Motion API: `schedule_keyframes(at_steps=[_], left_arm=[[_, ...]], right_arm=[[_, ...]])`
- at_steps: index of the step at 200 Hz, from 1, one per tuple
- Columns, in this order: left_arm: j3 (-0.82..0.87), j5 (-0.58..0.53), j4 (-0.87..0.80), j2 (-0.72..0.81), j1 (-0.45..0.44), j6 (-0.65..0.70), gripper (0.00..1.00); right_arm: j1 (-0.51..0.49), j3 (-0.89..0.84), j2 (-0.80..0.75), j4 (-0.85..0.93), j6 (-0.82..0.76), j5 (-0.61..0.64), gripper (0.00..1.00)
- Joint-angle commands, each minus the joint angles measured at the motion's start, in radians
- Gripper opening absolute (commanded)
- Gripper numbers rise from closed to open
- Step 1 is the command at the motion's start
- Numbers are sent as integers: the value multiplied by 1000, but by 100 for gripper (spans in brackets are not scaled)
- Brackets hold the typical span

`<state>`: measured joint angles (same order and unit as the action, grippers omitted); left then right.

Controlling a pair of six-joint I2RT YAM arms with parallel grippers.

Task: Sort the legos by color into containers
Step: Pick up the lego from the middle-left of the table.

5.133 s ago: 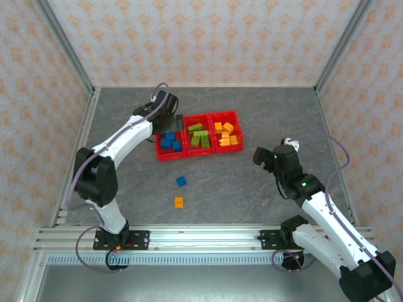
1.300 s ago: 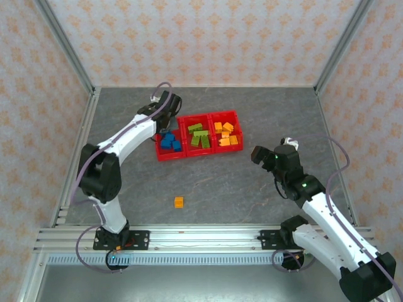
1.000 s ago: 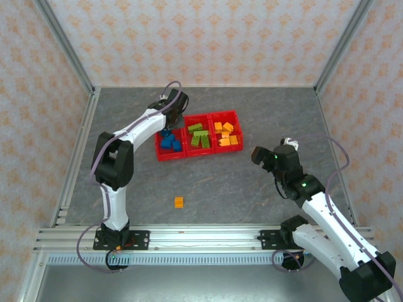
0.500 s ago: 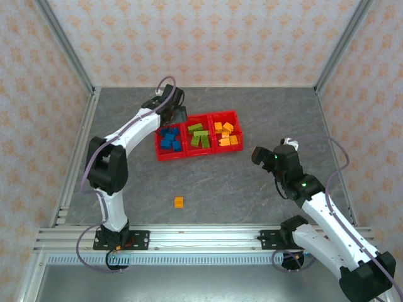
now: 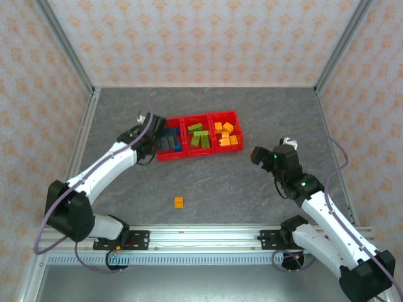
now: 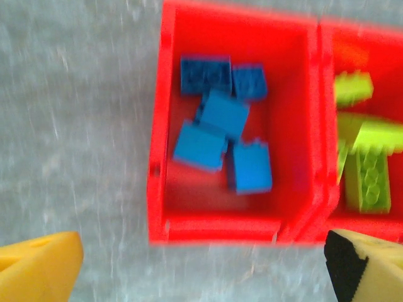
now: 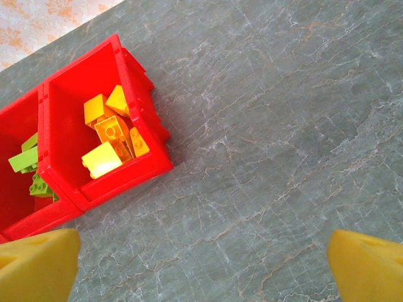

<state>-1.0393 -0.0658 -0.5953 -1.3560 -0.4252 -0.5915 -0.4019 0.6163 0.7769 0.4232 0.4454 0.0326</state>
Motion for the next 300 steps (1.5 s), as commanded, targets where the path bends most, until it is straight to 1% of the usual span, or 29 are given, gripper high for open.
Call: schedule_keyframes(at_steps=[1, 21, 39, 70, 92, 104, 114, 127, 148, 175, 199, 227, 239, 249, 256, 286, 300], left_arm=[[88, 12, -41, 109, -89, -87, 99], [149, 17, -84, 179, -175, -146, 99], [193, 8, -123, 228, -253, -214, 96], [254, -1, -139, 289, -414, -331, 94], [270, -6, -141, 270, -543, -412, 95], [279, -23, -139, 240, -610, -460, 97], [299, -24, -119, 207, -648, -494, 99], [334, -12, -87, 173, -682, -536, 99], [392, 7, -43, 157, -697, -576, 99], [430, -15, -34, 178, -697, -594, 99], [452, -24, 20, 161, -697, -585, 92], [433, -4, 70, 57, -696, -554, 85], [420, -5, 72, 14, -697, -545, 80], [404, -19, 66, -11, -696, -542, 74], [387, -35, 52, -27, -696, -545, 71], [348, -86, 14, -56, -694, -556, 71], [349, -90, 19, -61, -685, -559, 68]], right_arm=[[5, -6, 7, -30, 8, -9, 100], [5, -6, 17, -45, 16, -20, 100], [5, -7, 22, -57, 25, -29, 100], [5, -19, 23, -78, 40, -46, 100], [4, -21, 28, -79, 44, -55, 100], [5, -23, 30, -81, 47, -66, 100], [4, -28, 31, -84, 50, -74, 100], [5, -34, 33, -87, 51, -84, 100], [4, -30, 39, -74, 41, -92, 100], [5, -26, 38, -60, 30, -88, 100], [4, -24, 38, -58, 37, -89, 100], [5, -18, 39, -53, 41, -100, 100], [4, -11, 38, -41, 38, -93, 100], [4, -9, 33, -33, 34, -89, 100], [5, -6, 29, -26, 32, -88, 100], [5, -5, 16, -11, 23, -77, 100], [4, -5, 16, -11, 22, -76, 100]])
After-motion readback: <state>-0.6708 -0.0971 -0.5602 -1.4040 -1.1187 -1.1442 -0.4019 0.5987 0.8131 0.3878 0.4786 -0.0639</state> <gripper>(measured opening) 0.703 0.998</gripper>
